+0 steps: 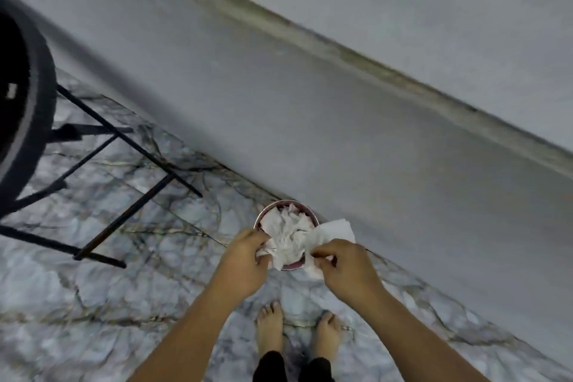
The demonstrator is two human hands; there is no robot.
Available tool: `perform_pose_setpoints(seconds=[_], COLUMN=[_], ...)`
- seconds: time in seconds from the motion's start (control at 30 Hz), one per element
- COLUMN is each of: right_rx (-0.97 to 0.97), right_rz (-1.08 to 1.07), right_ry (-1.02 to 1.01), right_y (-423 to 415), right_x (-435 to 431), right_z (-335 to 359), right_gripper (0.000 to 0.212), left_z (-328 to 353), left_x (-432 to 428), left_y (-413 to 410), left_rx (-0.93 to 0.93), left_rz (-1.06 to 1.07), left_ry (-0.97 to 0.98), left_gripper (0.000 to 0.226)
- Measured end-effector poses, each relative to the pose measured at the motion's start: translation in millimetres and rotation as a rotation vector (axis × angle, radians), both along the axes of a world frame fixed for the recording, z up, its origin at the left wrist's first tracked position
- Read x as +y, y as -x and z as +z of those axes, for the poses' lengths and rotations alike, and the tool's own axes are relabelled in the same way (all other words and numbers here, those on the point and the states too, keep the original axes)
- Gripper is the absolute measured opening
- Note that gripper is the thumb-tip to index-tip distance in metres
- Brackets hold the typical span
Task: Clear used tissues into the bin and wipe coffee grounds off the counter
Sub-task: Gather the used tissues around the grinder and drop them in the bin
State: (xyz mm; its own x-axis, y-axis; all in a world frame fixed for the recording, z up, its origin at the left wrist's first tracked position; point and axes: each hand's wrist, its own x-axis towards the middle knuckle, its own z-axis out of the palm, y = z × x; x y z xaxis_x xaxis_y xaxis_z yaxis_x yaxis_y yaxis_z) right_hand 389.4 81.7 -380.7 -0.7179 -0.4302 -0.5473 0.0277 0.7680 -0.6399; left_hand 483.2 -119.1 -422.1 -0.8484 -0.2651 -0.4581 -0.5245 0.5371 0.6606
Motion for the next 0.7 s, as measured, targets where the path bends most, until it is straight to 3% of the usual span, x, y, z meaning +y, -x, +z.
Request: perform_pose_setpoints(seconds=[0.17, 0.4, 0.53, 0.7], right_rx=[0.005, 0.039, 0.126, 0.182], right_rz=[-0.017, 0.145, 0.096, 0.035], right_ry=[-0.082, -0.124, -0.133, -0.110], right_y=[4.3, 7.9, 5.1, -1.0], right_x=[-23.3, -38.4, -32.2, -19.8], right_z=[-162.6, -323.9, -338.1, -268.0], right_gripper=[0.022, 0.036, 0.048, 0.038], left_z=[-145.8, -286.9, -295.4, -229.5], left_x=[10.7, 21.8, 23.0, 18.5], left_y=[13.9, 17.1, 17.8, 11.9], left_rx=[0.015, -0.001, -0.008, -0.067], left_rz=[0.046, 0.060, 0.009, -0.002], left_ry=[0.013, 0.131, 0.208, 0.229], left_gripper=[0.029, 0.047, 0.062, 0.067])
